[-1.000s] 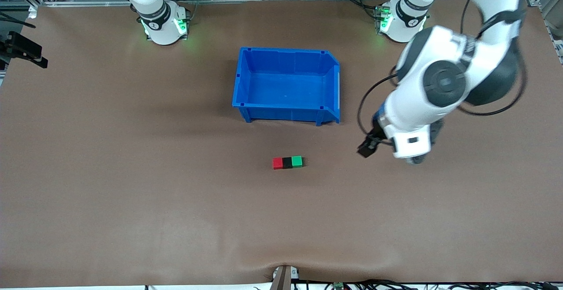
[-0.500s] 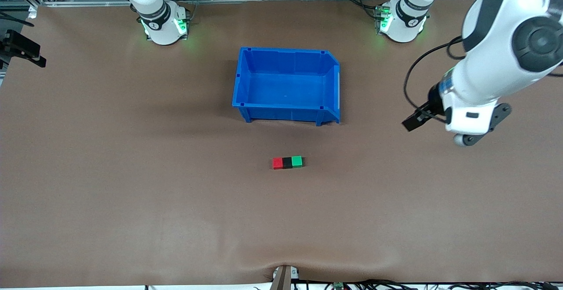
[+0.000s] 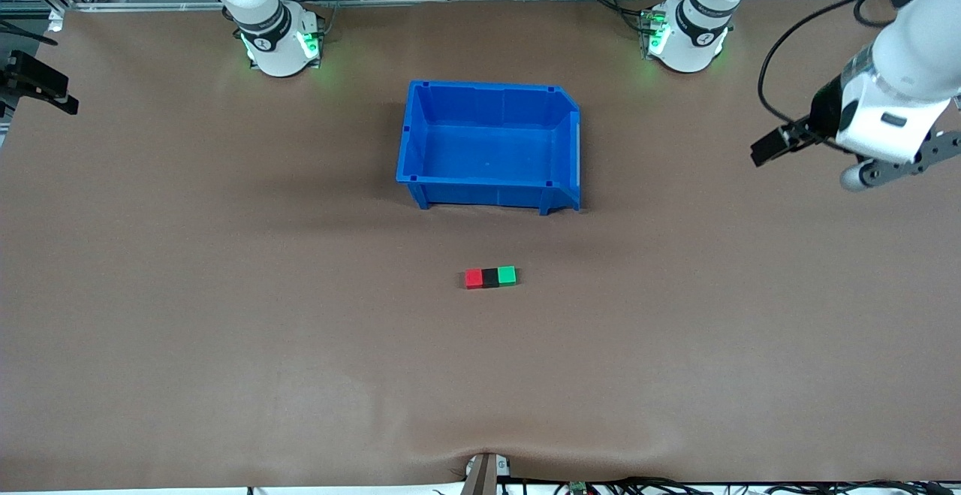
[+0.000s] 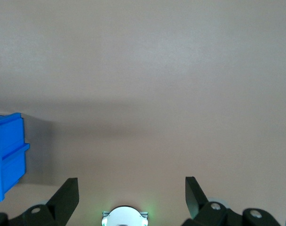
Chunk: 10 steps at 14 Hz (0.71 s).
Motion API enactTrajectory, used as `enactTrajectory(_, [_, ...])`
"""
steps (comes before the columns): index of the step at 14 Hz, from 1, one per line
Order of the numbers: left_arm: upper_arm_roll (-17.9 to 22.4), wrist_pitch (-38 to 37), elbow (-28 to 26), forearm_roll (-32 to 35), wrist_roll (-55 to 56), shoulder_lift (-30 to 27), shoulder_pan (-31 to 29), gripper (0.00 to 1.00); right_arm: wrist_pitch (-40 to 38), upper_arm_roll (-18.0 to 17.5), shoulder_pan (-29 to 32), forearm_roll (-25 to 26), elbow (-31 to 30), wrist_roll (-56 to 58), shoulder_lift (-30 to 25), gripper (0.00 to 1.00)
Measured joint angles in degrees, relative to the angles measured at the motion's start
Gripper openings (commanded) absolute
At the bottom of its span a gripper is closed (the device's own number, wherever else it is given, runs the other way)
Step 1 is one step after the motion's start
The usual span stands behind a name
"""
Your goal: Attach green and red cubes to black cube
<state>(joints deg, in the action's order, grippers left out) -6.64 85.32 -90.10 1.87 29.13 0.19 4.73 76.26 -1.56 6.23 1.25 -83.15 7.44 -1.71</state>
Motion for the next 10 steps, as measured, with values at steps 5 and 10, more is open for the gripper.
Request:
enactTrajectory(5, [0.17,0.65,-1.39,0.02,-10.96,-2.85,-2.98,1.00,0.00,-0.19,-0.05,0.00,0.01,0.01,0.00,1.00])
enactTrajectory(10, [0.98,1.05,-1.57,0.03,-17.61,-3.38,-3.74,1.00,0.00,0.16,-1.00,0.00,0.01,0.06,0.00,1.00])
